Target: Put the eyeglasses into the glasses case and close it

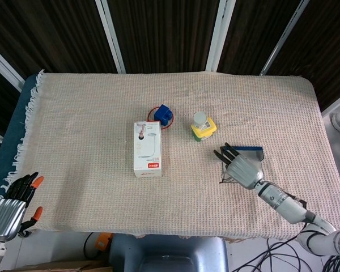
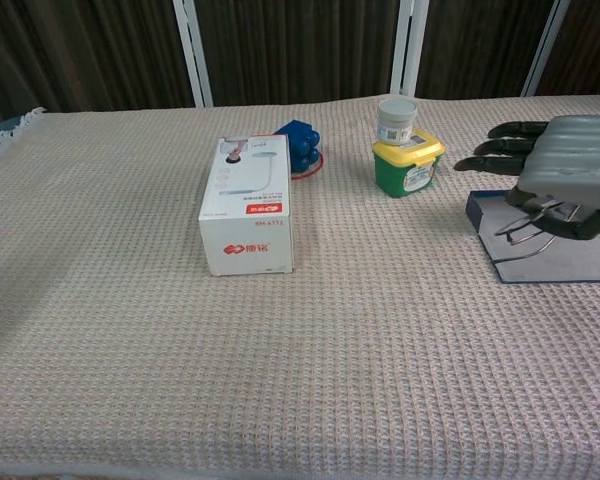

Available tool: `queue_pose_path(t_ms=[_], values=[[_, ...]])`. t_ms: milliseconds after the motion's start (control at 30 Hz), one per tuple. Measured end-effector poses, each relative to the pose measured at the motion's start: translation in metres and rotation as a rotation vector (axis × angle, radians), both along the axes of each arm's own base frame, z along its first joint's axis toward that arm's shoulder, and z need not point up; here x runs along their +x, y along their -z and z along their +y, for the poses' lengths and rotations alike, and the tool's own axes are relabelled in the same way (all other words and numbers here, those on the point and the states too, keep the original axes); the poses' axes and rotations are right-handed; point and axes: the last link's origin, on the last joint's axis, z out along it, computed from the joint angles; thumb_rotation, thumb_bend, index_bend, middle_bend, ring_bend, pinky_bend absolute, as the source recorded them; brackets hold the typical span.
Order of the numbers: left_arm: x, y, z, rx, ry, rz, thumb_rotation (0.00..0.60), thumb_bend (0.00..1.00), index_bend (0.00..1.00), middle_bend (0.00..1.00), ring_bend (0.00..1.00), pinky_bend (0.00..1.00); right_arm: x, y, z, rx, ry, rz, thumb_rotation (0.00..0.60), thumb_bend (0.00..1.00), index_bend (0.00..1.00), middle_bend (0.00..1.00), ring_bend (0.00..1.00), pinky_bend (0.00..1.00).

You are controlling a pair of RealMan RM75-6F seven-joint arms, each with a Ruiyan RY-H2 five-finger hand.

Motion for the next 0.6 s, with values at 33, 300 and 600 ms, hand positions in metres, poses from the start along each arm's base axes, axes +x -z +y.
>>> queue_pose_path(t_ms=[33, 300, 600], values=[[0.0, 0.0, 0.0, -0.002, 0.002, 0.0, 0.6, 0.39, 0.0, 0.0, 0.0, 0.12, -0.003, -0.002, -0.001, -0.013, 0.018, 0.001, 0.6, 0.7, 0.74, 0.03, 0.0, 0.13], [0.002, 0.002, 0.0, -0.016, 0.014, -0.002, 0.6, 0.39, 0.0, 0.0, 0.0, 0.12, -0.032, -0.007, -0.026, -0.135, 0.167, -0.01, 0.6, 0.7, 0.74, 0.04, 0.0, 0.09], [0.003, 0.004, 0.002, -0.025, 0.013, 0.001, 0.6, 0.39, 0.0, 0.0, 0.0, 0.12, -0.035, 0.019, -0.044, -0.199, 0.268, -0.113, 0.6, 0.7, 0.73, 0.04, 0.0, 0.07]])
